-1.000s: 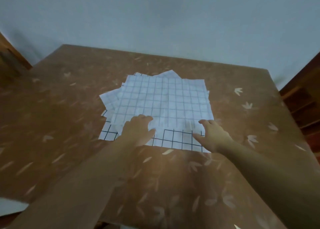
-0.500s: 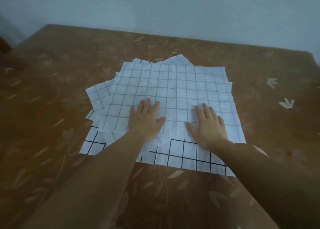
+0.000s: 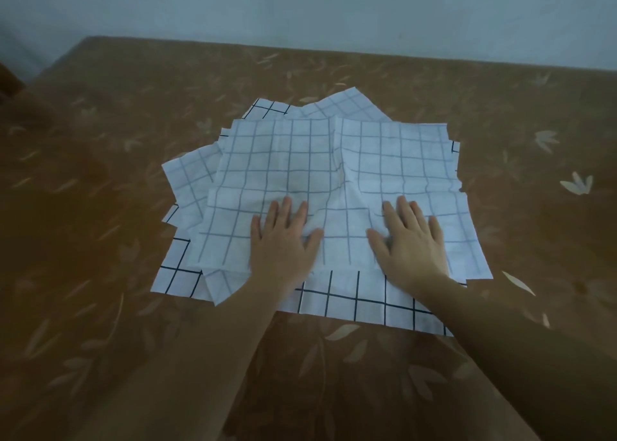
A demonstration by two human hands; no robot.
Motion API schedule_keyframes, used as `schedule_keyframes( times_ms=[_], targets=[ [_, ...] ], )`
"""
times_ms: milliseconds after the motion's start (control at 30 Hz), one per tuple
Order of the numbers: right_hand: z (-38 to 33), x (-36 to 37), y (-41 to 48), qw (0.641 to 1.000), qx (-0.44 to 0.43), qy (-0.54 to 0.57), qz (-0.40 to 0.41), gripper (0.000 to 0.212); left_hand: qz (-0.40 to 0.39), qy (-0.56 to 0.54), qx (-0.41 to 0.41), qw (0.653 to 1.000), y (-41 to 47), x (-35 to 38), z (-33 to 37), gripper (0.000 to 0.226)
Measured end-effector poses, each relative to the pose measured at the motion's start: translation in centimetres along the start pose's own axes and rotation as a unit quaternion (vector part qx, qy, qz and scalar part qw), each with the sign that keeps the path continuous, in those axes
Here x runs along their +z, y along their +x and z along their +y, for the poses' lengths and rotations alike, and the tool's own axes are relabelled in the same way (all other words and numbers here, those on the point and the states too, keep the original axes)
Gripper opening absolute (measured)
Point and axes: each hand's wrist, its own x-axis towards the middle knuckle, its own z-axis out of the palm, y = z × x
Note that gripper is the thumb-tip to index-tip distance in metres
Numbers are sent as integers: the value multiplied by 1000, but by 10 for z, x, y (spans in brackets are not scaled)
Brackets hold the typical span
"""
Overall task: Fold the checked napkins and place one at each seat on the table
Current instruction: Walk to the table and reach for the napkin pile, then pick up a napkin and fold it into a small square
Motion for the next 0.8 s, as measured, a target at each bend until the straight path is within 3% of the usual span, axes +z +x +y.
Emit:
schedule_keyframes(
  times_ms=[167, 433, 800],
  targets=[
    [1, 1, -26, 999, -10, 29, 29, 47, 49, -45, 20, 998, -30, 6, 10, 46],
    [14, -14, -100, 999, -19, 28, -13, 47, 59, -89, 50, 993, -91, 7, 18, 41],
    [112, -70, -233, 996, 7, 51, -77, 45, -14, -45, 56, 997, -222, -5, 132, 42]
  ],
)
